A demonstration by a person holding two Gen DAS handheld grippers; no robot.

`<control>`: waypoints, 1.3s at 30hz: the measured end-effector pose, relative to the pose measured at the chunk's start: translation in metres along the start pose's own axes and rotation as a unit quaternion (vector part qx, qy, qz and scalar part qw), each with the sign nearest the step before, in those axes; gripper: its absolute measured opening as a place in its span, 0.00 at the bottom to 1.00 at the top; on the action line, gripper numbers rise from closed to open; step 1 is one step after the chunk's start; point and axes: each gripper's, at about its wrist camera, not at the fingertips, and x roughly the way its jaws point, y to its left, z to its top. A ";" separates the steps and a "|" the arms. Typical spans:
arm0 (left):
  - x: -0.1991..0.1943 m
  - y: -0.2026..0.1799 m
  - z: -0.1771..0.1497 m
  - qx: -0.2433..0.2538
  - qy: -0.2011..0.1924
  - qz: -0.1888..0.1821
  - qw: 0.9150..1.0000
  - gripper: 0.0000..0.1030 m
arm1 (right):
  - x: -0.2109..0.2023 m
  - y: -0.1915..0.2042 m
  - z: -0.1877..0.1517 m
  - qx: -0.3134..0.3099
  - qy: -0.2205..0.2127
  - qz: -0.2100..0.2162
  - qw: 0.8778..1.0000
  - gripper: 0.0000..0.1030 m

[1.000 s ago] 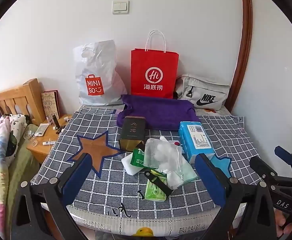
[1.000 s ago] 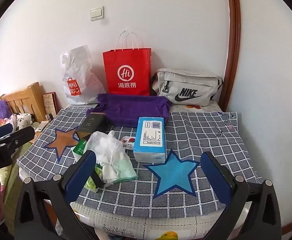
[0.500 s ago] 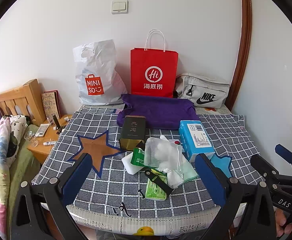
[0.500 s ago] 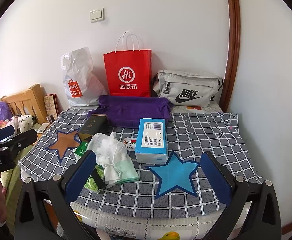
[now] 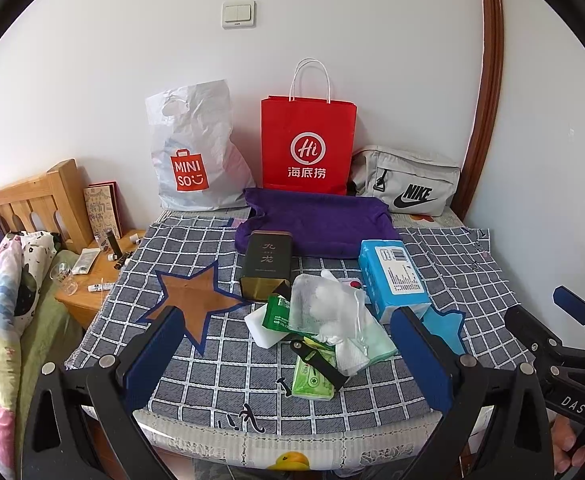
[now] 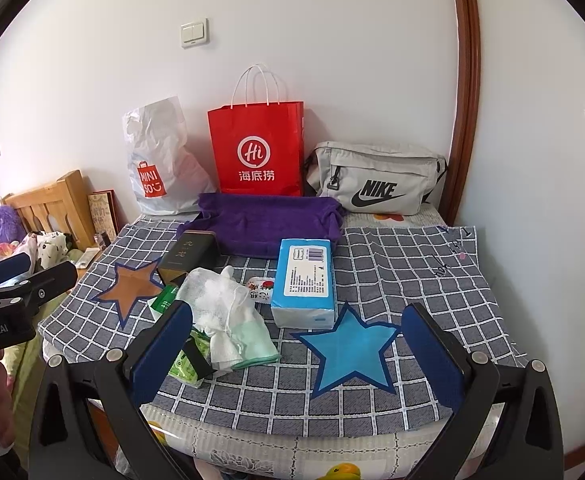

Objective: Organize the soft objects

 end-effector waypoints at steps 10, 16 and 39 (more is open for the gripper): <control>0.000 -0.001 0.000 0.000 0.001 0.001 1.000 1.00 | -0.001 0.000 0.000 0.000 -0.001 0.001 1.000 1.00; 0.001 -0.001 0.000 0.001 0.000 0.001 1.000 1.00 | -0.003 0.003 0.000 -0.003 -0.003 0.002 1.000 1.00; 0.001 -0.002 0.000 0.002 0.001 0.001 1.000 1.00 | -0.003 0.007 -0.002 -0.005 -0.004 0.005 1.000 1.00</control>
